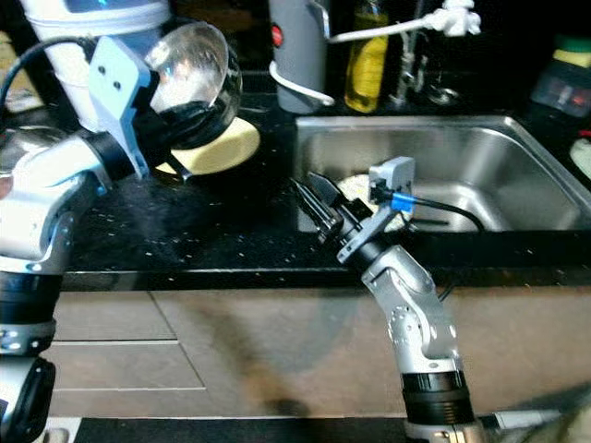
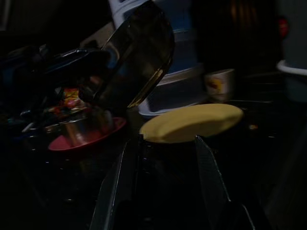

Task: Kitchen organization

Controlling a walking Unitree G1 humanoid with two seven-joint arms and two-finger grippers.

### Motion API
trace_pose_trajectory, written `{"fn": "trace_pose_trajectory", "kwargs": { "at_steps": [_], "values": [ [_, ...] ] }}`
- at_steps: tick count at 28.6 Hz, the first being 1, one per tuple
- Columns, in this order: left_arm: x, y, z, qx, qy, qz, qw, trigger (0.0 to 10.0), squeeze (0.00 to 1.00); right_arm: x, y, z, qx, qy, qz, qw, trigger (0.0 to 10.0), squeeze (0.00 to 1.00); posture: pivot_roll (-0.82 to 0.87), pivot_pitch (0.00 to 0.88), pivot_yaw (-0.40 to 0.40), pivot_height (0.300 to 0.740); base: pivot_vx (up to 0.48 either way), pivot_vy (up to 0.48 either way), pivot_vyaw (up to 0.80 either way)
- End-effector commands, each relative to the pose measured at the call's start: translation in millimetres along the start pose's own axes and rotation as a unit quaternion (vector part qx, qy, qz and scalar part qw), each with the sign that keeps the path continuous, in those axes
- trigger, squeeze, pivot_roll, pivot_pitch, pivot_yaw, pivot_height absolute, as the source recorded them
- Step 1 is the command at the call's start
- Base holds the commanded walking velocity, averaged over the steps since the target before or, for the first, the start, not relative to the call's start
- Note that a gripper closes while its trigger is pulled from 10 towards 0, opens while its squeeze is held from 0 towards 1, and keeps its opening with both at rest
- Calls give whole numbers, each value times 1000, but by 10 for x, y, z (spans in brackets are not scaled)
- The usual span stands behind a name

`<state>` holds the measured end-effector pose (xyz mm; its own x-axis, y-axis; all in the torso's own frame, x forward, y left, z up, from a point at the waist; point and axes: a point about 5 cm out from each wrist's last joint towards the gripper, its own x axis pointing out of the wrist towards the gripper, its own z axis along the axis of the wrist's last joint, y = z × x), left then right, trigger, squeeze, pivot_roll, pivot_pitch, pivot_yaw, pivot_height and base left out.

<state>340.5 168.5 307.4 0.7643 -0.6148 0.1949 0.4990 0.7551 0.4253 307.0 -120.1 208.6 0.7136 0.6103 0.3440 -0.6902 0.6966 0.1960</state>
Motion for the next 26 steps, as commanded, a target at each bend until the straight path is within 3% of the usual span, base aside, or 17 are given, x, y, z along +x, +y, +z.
{"fn": "trace_pose_trajectory", "kwargs": {
  "at_steps": [1, 10, 14, 20, 26],
  "values": [
    [-20, -10, 35, 8, -5, 4, 1000, 10000, 0, 9, 10, 5, 0, -4, 2, 1000, 10000, 0, 86, 27, -26, 740, 0, 0, 794],
    [-13, 4, 88, 14, -12, 4, 1000, 10000, 0, 12, -24, 13, 0, -9, -14, 1000, 10000, 0, 87, 24, -25, 740, 0, 0, 778],
    [-6, 2, 111, 14, -17, 1, 1000, 10000, 0, 18, -55, 9, 3, -8, -28, 1000, 10000, 0, 87, 24, -25, 740, 0, 0, 0],
    [-8, -2, 115, 12, -18, -3, 1000, 10000, 0, 14, -50, 15, 0, -10, -24, 1000, 10000, 0, 86, 23, -25, 740, 0, -389, 0],
    [-4, -2, 112, 15, -18, -4, 1000, 10000, 0, 4, -85, 61, -10, -17, -29, 999, 10000, 0, 84, 17, -25, 740, 0, -315, 795]
  ]
}}
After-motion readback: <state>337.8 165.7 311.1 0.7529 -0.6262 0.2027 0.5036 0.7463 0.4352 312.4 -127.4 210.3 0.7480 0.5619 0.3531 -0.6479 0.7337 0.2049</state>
